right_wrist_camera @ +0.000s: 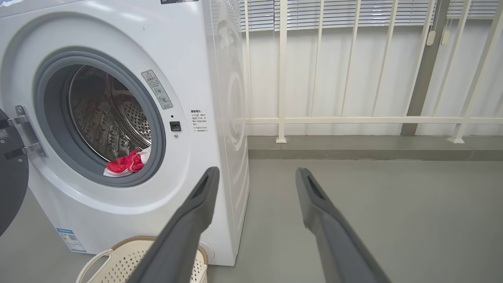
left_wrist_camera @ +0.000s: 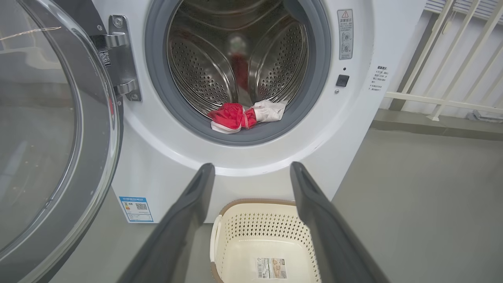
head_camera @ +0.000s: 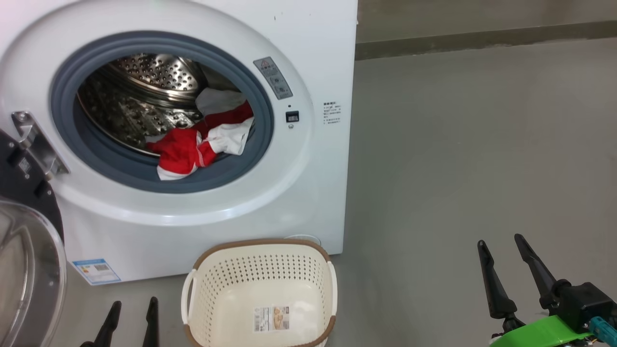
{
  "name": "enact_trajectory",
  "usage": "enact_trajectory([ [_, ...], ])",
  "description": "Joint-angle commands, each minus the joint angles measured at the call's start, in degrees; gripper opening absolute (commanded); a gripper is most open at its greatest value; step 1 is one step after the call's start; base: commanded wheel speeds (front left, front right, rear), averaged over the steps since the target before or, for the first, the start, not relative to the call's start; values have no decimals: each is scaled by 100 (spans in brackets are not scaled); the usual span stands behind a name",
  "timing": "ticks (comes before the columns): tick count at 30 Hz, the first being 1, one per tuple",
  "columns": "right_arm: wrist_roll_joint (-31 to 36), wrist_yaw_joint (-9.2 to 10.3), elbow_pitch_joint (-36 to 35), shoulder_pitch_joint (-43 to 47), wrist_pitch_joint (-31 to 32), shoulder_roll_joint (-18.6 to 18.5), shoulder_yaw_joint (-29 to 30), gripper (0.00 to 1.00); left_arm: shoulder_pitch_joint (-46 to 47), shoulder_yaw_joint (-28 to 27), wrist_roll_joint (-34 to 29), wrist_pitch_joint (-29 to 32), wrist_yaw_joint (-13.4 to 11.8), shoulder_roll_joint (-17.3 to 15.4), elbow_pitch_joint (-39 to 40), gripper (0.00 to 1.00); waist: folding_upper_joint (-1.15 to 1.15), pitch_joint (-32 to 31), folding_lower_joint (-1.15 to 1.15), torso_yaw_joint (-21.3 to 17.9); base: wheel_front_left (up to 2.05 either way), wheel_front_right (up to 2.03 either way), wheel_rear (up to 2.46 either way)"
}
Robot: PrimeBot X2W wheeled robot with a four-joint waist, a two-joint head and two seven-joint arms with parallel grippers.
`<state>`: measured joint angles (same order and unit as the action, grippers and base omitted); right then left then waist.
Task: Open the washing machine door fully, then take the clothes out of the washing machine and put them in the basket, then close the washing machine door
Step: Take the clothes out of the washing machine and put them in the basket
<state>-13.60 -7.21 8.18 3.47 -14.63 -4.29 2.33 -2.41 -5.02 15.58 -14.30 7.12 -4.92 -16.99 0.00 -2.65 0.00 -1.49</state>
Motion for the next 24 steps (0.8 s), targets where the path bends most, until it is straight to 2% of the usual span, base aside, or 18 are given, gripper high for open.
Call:
enact_trajectory([
  [1, -35, -28, -121, -143, -37, -102, -151, 100, 250, -230, -66, -70, 34, -51, 114, 100, 0, -8, 0, 13, 172, -172, 0],
  [13, -45, -28, -45, -152, -37, -117, -204, 100, 257, -239, -173, -70, 35, 43, 246, 100, 0, 7, 0, 61, 174, -174, 0],
  [24, -40, -28, -35, -163, -37, -136, -239, 100, 222, -209, -198, -70, 35, 103, 278, 100, 0, 39, 0, 53, 39, -39, 0],
])
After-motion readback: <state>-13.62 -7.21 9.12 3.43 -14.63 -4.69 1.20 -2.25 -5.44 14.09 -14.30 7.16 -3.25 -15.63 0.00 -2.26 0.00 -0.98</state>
